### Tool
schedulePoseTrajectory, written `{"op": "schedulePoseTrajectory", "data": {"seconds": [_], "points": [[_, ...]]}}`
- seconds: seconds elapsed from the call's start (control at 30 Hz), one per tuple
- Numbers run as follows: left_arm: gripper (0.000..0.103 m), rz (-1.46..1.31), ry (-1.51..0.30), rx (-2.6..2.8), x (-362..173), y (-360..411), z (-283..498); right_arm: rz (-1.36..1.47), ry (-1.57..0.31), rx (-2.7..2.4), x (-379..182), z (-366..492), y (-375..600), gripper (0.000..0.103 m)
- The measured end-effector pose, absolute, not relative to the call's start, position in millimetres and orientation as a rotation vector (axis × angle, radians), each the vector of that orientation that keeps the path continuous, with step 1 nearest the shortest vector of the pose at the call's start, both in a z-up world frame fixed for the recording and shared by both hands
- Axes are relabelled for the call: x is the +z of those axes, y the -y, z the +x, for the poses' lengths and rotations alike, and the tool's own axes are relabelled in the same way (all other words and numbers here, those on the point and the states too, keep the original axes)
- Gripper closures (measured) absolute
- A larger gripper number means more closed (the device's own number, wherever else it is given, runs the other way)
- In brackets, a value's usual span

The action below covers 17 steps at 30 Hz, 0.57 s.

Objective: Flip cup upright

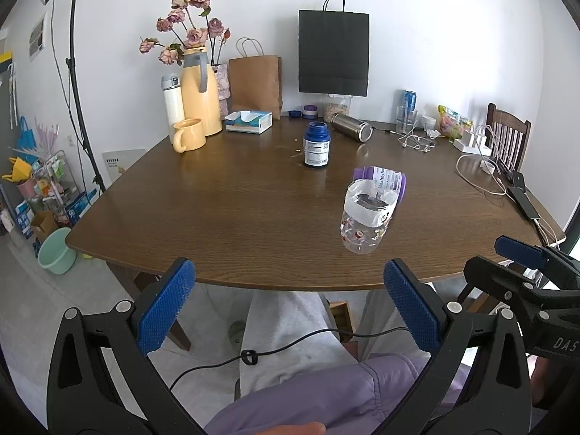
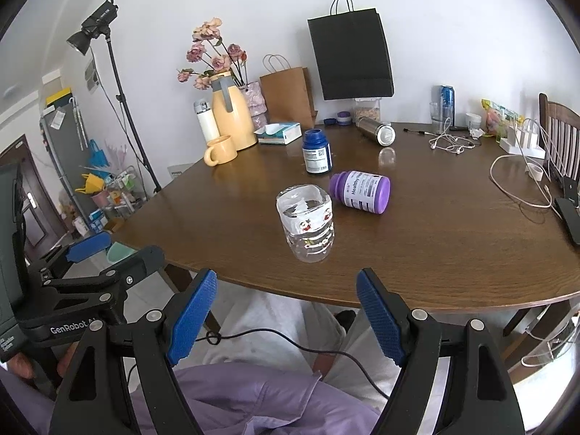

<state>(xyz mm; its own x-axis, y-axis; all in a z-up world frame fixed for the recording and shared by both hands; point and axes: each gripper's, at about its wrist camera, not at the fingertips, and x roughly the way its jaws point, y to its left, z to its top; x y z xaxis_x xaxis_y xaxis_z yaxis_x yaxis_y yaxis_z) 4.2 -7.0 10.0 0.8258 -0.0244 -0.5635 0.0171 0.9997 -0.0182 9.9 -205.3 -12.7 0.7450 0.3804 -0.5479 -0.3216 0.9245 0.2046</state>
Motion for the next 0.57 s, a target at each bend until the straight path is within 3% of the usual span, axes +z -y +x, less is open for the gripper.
{"op": "schedulePoseTrajectory", "data": {"seconds": [0.57], "points": [[0.0, -0.012, -0.604, -0.021, 8.5, 4.5, 4.9, 0.082, -0.636, 0.362, -13.4, 12.4, 204.9, 0.019]]}}
